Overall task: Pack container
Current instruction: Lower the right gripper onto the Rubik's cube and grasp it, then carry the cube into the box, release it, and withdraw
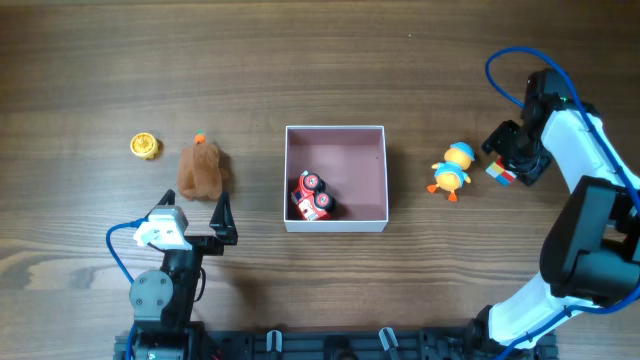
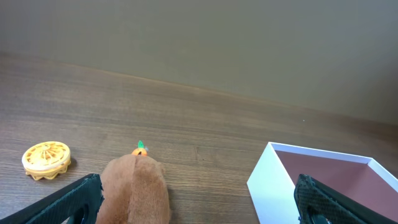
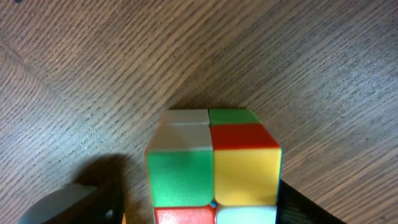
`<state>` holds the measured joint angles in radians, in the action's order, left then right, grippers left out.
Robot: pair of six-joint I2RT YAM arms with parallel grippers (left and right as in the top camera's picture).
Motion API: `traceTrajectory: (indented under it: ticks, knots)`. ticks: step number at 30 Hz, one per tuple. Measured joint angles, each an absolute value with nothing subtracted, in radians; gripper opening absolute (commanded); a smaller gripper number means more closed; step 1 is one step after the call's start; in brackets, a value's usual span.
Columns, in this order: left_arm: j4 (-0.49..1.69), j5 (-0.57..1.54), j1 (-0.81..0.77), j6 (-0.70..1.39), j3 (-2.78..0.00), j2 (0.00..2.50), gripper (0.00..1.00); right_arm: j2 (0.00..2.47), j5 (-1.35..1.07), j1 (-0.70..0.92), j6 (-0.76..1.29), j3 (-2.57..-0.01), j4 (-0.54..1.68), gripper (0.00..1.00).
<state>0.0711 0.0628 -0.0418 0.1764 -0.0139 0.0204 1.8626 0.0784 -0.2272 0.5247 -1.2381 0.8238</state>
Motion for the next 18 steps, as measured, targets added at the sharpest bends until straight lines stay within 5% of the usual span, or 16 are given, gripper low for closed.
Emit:
traceTrajectory:
  ticks: [4, 18]
  knots:
    - [0.071, 0.063, -0.042, 0.176, -0.014, 0.02, 1.0, 1.864, 0.079, -0.227, 0.528, -1.238, 0.821, 0.47]
    - [0.071, 0.063, -0.042, 0.176, -0.014, 0.02, 1.0, 1.865, 0.08, -0.227, 0.469, -1.299, 0.935, 0.41]
